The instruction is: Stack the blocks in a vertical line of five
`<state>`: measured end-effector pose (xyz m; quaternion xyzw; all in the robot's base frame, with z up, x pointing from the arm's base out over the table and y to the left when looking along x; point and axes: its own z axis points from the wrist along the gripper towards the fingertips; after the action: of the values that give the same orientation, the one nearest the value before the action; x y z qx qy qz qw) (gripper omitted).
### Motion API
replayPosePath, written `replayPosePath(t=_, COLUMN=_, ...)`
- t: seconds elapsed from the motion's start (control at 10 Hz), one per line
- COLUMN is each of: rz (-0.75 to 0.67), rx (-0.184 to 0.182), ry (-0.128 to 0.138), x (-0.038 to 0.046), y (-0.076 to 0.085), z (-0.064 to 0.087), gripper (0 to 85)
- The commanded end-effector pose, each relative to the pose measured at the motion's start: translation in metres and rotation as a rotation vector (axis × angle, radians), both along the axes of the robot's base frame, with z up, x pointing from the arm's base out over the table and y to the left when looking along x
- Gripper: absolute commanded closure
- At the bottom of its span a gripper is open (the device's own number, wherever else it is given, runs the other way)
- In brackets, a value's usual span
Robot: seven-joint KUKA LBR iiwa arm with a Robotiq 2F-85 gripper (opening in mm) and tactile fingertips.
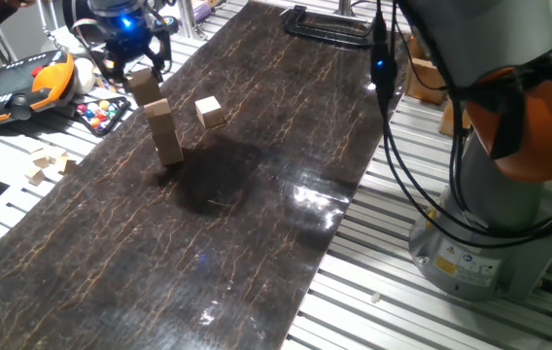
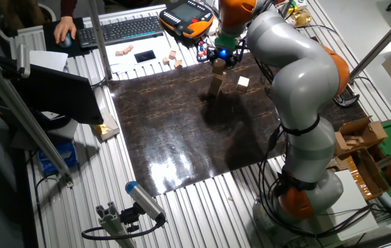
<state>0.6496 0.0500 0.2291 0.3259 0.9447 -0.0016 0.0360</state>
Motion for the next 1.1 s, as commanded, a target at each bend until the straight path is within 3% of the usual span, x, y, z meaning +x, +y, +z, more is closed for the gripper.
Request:
replayPosePath(t=0.0, rz=-0.047, rx=0.002, ry=-0.004, x=-0.0007, y=-0.001, z=-0.001, gripper=84.0)
replayPosePath(t=0.4, rz=-0.116, rx=0.002, ry=-0.004, x=0.002, y=-0.001, z=-0.005, gripper=84.0)
replayPosePath(t=1.0, rz=-0.101, rx=0.004, ry=-0.002, x=0.0026, y=-0.007, z=-0.016, gripper=84.0)
